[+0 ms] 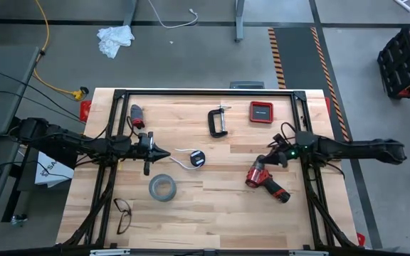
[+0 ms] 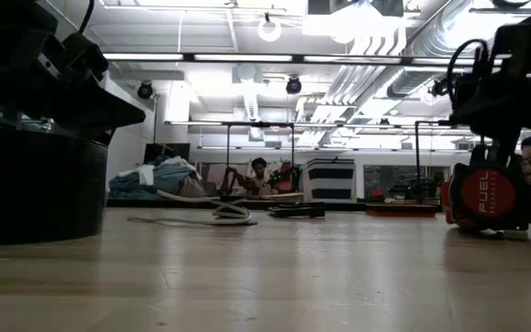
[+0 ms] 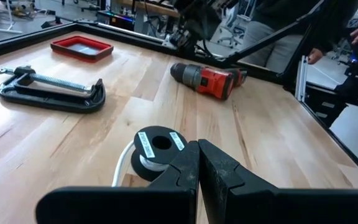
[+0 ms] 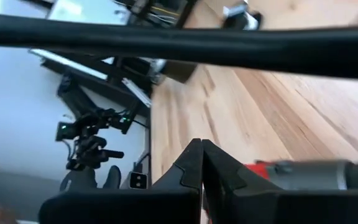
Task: Coil cords
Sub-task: Return to Home Position
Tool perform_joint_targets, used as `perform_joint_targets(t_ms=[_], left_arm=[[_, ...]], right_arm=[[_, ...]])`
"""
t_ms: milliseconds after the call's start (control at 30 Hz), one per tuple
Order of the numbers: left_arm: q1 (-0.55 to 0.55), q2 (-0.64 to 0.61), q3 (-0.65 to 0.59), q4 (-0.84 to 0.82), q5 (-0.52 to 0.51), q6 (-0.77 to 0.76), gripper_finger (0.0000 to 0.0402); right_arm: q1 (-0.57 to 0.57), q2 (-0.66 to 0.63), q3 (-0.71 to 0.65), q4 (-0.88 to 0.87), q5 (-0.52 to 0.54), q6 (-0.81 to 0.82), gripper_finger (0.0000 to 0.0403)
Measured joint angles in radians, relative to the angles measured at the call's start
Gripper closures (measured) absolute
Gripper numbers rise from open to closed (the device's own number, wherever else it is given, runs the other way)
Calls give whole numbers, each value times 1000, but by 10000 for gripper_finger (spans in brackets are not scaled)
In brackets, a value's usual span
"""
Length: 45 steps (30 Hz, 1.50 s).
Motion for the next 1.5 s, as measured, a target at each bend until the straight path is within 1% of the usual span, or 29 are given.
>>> perform_joint_targets(t_ms=[300, 400, 500, 567, 667, 733, 800, 967, 1067, 1367, 1500], left_arm=[[0, 0, 0, -9, 0, 0, 401], [0, 0, 0, -9, 0, 0, 401], [0, 0, 0, -9, 0, 0, 401], [0, 0, 0, -10, 0, 0, 400], [0, 0, 0, -9, 0, 0, 400], [0, 0, 0, -8, 0, 0, 400], [0, 0, 0, -9, 0, 0, 400], [0, 0, 0, -24, 0, 0, 400], [0, 0, 0, -29, 0, 0, 400], [0, 0, 0, -30, 0, 0, 401], [0, 0, 0, -31, 0, 0, 401]], right_arm=[[-5, -242, 0, -40, 5, -123, 402], [-19, -319, 0, -40, 9, -279, 402], [-36, -389, 0, -40, 9, -479, 402], [-43, -402, 0, -31, 4, -617, 402], [-34, -402, 0, -63, 9, -817, 402], [-3, -402, 0, -65, 40, -906, 402], [44, -402, 0, -74, 111, -955, 402], [184, -402, -1, -100, 318, -1015, 402], [242, -402, -1, -103, 400, -1022, 402], [255, -402, -1, -100, 400, -899, 402], [246, -397, -1, -100, 400, -887, 402]])
